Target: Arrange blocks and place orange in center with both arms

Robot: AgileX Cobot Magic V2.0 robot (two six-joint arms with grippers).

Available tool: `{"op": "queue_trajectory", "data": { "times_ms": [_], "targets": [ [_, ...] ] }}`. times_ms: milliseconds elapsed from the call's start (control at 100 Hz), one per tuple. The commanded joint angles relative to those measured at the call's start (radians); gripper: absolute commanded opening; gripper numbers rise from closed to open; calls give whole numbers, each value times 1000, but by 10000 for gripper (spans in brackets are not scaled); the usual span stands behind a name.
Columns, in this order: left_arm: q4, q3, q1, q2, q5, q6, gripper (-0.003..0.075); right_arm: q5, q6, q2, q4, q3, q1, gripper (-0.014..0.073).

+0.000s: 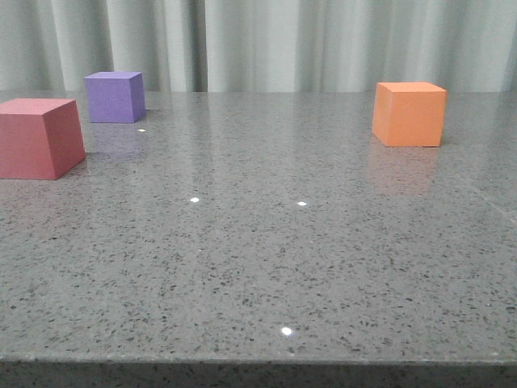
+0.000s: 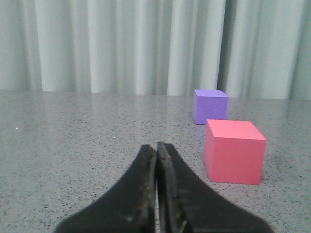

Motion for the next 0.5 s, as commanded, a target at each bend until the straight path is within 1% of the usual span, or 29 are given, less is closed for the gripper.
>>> {"op": "queue_trajectory", "data": {
  "times_ms": [0, 210, 350, 420, 490],
  "targets": [
    [-10, 42, 1, -37, -80, 1, -20, -88, 0, -15, 0, -19, 0, -67],
    [-10, 42, 1, -37, -80, 1, -20, -90, 0, -15, 0, -19, 0, -67],
    [-10, 42, 1, -37, -80, 1, -20, -116, 0, -15, 15, -26, 0, -67],
    [-10, 42, 1, -37, -80, 1, -20, -84, 0, -12, 44, -58, 0, -67],
    [-10, 42, 1, -37, -80, 1, -20, -8, 0, -4, 62, -114, 0, -67]
  ]
}}
